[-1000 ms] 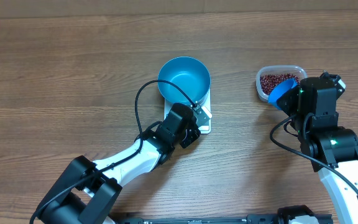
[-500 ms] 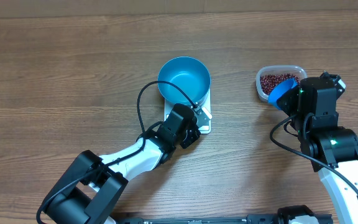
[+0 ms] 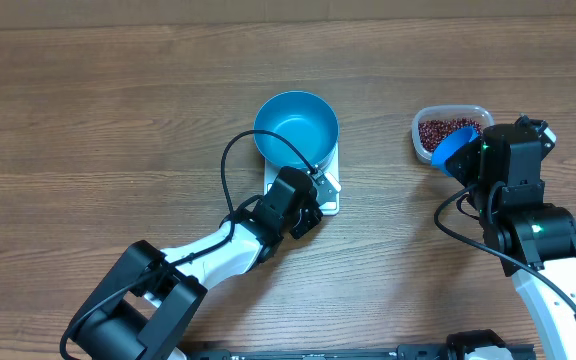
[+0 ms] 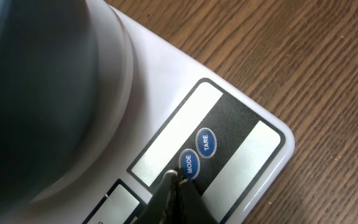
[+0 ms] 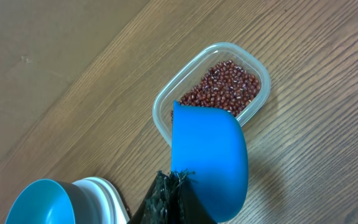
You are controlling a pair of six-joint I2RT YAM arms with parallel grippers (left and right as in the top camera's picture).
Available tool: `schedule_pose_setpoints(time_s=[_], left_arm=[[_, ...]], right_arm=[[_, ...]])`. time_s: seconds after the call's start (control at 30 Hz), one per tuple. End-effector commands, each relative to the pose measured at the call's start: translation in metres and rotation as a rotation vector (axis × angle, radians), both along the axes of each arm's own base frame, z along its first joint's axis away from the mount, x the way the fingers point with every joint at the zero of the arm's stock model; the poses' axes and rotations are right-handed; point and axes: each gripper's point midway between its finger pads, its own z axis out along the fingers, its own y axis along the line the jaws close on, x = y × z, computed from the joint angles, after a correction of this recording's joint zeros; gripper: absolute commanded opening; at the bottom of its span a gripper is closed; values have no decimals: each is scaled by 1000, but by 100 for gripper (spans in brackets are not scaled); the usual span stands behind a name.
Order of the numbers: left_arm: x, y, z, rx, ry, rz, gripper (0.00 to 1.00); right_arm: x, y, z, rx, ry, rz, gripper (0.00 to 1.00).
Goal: Scoop item into bowl and weigh 150g on scale
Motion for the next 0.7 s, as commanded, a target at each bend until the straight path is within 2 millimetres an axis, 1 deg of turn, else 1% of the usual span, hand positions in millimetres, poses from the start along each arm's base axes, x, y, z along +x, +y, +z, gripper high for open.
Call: schedule_pose_setpoints(time_s=[0.0,0.53,0.67], left_arm=[[0,3,-6,21,2,-10,4],[4,5,-5,18,-8,1,4],[5,4,-8,20,-8,2,4]], right_arm=[[4,2,18,-1,-46,8,4],[4,2,18,-1,-46,8,4],[4,2,18,-1,-46,8,4]])
